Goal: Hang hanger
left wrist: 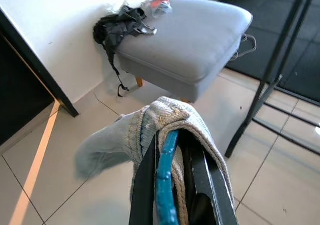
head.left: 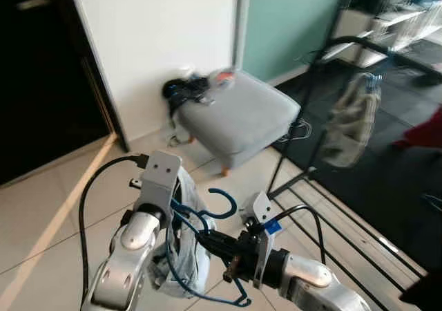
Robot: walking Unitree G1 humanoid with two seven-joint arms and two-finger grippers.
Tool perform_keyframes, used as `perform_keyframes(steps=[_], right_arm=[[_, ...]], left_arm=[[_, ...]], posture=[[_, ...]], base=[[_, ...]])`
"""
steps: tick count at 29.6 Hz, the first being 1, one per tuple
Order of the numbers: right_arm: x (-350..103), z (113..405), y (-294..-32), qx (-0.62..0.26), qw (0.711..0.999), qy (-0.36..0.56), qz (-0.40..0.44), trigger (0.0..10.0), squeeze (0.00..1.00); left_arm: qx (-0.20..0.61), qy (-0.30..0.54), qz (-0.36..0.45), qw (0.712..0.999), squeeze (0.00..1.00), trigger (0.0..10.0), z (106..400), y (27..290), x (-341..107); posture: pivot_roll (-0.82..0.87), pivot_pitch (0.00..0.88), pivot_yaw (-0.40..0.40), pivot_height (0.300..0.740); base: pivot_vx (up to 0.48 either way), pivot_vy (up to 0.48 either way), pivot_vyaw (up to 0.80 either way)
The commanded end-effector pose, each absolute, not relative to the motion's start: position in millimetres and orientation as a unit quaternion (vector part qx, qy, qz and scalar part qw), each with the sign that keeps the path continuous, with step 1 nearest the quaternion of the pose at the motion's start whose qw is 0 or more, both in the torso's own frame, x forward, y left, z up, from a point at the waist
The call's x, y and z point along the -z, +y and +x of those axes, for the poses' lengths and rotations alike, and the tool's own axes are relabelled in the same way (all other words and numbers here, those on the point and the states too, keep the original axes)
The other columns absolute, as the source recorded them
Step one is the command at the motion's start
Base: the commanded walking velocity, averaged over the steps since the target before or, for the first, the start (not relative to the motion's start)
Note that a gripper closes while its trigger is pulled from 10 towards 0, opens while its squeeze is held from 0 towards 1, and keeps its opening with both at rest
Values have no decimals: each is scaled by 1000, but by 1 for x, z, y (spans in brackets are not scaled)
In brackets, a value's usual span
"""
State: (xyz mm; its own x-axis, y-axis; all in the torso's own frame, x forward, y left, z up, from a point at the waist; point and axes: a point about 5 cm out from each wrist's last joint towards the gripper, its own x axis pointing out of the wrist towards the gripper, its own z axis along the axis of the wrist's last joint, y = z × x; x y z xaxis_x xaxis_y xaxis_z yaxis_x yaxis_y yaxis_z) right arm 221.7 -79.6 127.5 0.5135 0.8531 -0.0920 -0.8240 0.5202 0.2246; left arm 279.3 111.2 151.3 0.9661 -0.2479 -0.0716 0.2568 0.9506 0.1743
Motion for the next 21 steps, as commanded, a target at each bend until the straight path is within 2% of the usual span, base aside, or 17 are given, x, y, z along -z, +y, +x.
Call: perform_keyframes(steps=[1, 21], right_arm=[[-137, 230, -81, -468, 878, 65, 80, 10000, 0], [-140, 232, -87, -461, 882, 56, 81, 10000, 0]], left_arm=[[192, 26, 79, 978, 0, 10000, 271, 89, -147], [212, 34, 84, 973, 0, 10000, 271, 87, -144]], posture=[[-25, 115, -42, 740], [-27, 112, -38, 740]], base=[[0, 0, 775], [0, 0, 770]])
